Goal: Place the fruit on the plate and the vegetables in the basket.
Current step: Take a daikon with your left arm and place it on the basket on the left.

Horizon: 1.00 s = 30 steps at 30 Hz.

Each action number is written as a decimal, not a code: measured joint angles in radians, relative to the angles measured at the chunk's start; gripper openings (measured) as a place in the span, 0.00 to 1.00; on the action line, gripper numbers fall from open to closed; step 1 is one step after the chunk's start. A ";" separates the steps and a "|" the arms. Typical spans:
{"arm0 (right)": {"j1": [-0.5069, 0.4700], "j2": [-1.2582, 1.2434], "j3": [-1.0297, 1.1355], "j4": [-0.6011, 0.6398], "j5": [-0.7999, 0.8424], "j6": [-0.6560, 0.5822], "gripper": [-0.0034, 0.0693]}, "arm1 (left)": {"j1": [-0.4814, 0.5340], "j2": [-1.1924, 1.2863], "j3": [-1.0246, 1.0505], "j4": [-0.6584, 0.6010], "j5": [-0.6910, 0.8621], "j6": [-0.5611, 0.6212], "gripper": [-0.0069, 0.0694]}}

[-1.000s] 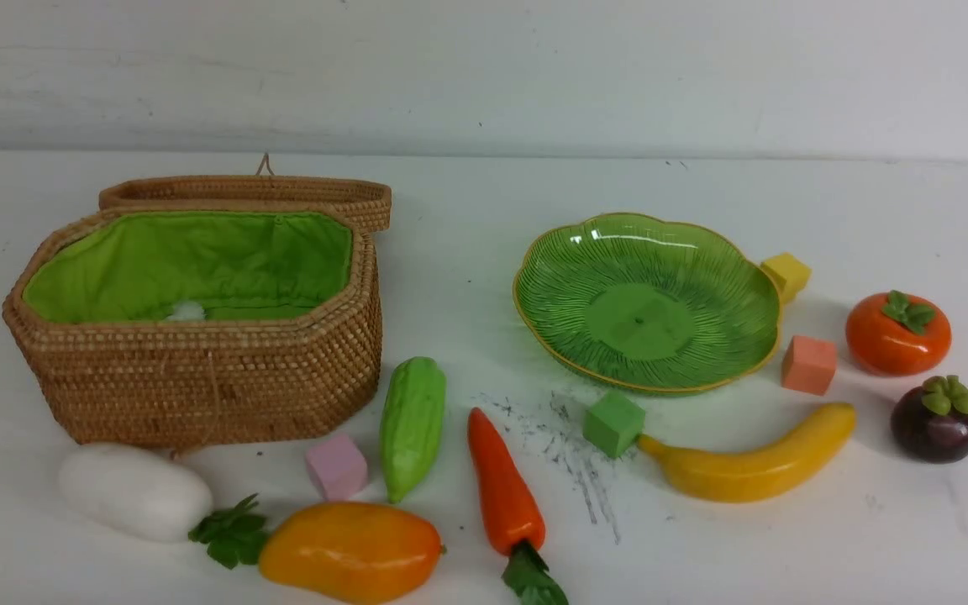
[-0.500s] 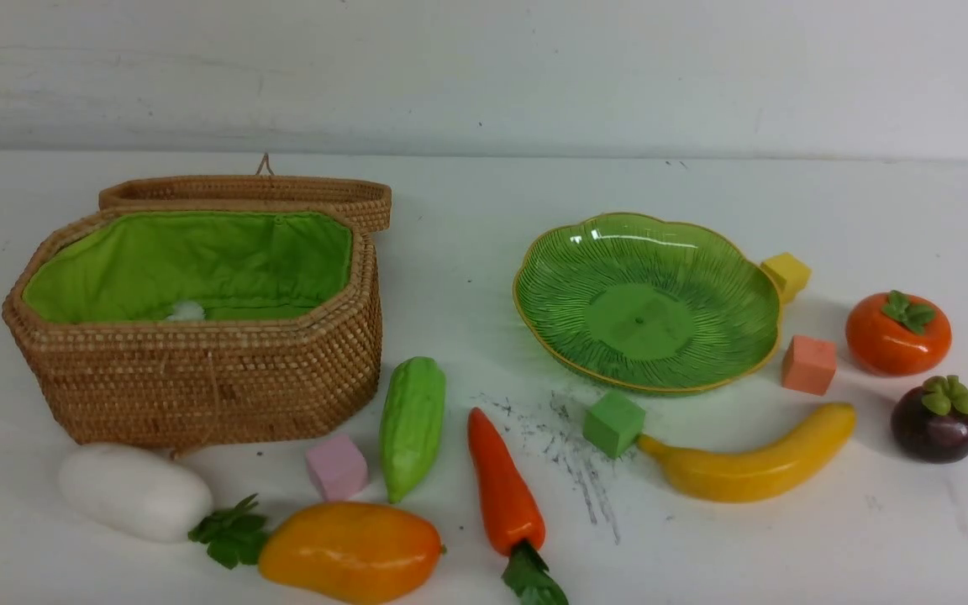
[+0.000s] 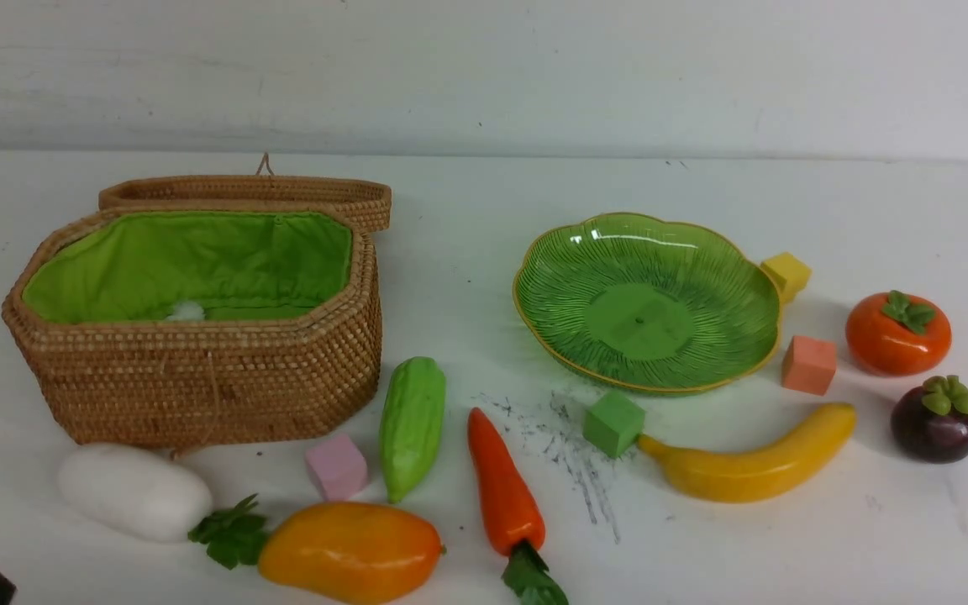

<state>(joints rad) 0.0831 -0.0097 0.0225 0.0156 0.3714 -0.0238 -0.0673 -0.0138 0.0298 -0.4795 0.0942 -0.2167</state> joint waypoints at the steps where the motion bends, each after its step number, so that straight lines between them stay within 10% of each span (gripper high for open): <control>1: 0.000 0.000 0.000 0.000 0.000 0.000 0.38 | 0.000 0.000 0.000 -0.054 -0.036 -0.023 0.40; 8: 0.000 0.000 0.000 0.000 0.000 0.000 0.38 | 0.000 0.000 0.000 -0.289 -0.148 -0.090 0.37; 16: 0.000 0.000 0.000 0.000 0.000 0.000 0.38 | 0.000 0.018 -0.126 -0.256 -0.025 0.032 0.07; 30: 0.000 0.000 0.005 0.403 -0.253 0.222 0.38 | 0.000 0.553 -0.613 -0.229 0.598 0.321 0.07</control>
<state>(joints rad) 0.0831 -0.0097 0.0274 0.4188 0.1184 0.1979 -0.0673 0.5396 -0.5833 -0.7087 0.6923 0.1045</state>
